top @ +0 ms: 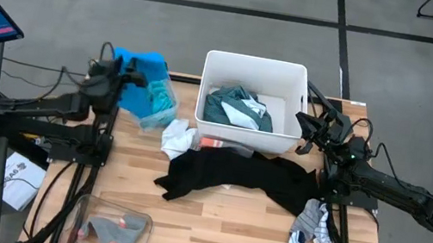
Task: Pick & Place Cloths
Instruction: Put the blue shorts into the transparent container
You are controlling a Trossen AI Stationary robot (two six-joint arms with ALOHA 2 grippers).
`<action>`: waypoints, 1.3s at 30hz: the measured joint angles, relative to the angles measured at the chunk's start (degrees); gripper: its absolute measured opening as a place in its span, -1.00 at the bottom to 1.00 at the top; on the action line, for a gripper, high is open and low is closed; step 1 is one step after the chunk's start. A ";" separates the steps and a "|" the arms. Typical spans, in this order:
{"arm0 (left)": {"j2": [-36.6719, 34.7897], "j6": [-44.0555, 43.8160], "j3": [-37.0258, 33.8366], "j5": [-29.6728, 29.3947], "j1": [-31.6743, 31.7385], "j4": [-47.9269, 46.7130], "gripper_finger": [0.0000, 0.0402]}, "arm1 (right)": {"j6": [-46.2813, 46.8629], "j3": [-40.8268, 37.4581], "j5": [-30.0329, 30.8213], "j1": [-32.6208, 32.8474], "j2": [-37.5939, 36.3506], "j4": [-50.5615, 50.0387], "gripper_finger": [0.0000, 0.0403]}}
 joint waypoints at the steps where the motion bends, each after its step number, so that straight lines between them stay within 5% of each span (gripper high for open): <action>1: -0.24 1.89 0.99 -0.07 0.01 -0.05 -0.03 | 0.00 0.01 0.00 0.01 0.00 -0.02 -0.81; 6: -0.19 11.81 4.46 -2.86 0.04 -0.20 -0.03 | 0.01 0.00 0.00 0.00 0.00 -0.01 -0.81; 23: 3.25 14.95 1.65 -2.21 -0.78 -0.27 -0.05 | 0.02 0.01 0.00 0.01 0.02 -0.02 -0.81; 27: 4.14 15.08 1.65 -4.59 0.31 -0.43 -0.26 | 0.01 -0.01 0.00 -0.01 0.02 0.00 -0.81; 33: 6.69 14.89 1.65 -3.36 3.51 -0.28 -0.89 | 0.02 0.00 0.00 0.01 0.02 -0.02 -0.81; 37: 9.75 15.08 1.65 -0.52 5.55 -0.75 -0.98 | 0.00 -0.01 0.00 0.00 0.02 0.00 -0.81; 39: 11.03 15.34 1.67 6.41 7.73 -2.14 -0.99 | 0.00 0.00 0.00 0.01 0.02 0.00 -0.81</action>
